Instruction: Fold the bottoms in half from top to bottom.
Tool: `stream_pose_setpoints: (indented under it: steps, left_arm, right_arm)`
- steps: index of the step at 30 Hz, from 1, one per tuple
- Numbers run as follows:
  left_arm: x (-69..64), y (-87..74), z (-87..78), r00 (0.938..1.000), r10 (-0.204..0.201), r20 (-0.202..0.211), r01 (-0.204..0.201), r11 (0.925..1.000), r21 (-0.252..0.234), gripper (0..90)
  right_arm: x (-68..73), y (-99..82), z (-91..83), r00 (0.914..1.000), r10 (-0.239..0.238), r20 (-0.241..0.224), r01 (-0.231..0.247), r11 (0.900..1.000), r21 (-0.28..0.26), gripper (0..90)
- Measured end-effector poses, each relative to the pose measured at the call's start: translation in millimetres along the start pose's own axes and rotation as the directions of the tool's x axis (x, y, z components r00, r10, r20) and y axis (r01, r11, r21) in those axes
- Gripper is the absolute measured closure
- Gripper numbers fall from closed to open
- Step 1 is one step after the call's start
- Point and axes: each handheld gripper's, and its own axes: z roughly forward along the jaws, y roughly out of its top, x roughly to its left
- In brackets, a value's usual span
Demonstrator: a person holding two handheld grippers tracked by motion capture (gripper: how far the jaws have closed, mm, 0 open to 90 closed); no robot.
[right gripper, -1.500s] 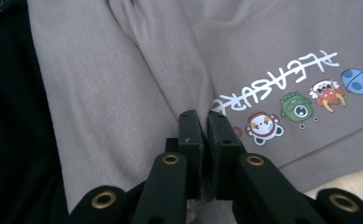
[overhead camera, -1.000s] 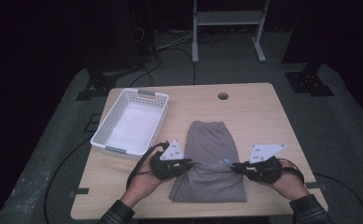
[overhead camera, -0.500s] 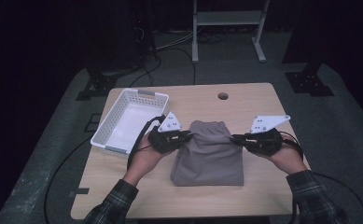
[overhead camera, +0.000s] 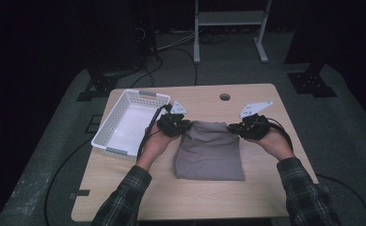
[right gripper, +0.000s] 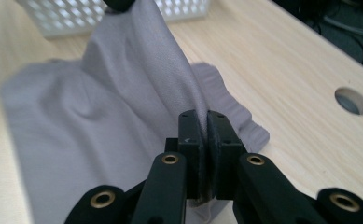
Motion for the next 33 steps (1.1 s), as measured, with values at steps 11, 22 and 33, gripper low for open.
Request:
stream_pose_setpoints:
  steps: [11, 22, 33]
  left_arm:
    - [18.3, -5.0, 37.7, 0.9986, -0.034, -0.040, 0.037, 0.9974, 0.063, 80.1]
    - [21.9, 2.7, 52.3, 0.9932, -0.047, -0.106, 0.055, 0.9955, 0.077, 62.0]
    - [5.6, -12.8, 23.5, 0.9972, -0.074, -0.005, 0.074, 0.9969, -0.027, 45.1]
  right_arm:
    - [-23.8, -7.7, 38.3, 0.9984, 0.045, 0.035, -0.046, 0.9986, 0.027, 84.1]
    - [-43.1, -18.2, 59.8, 0.9872, 0.124, 0.100, -0.127, 0.9918, 0.019, 67.0]
    - [-24.1, -17.7, 28.5, 0.9834, 0.154, 0.095, -0.148, 0.9866, -0.067, 51.7]
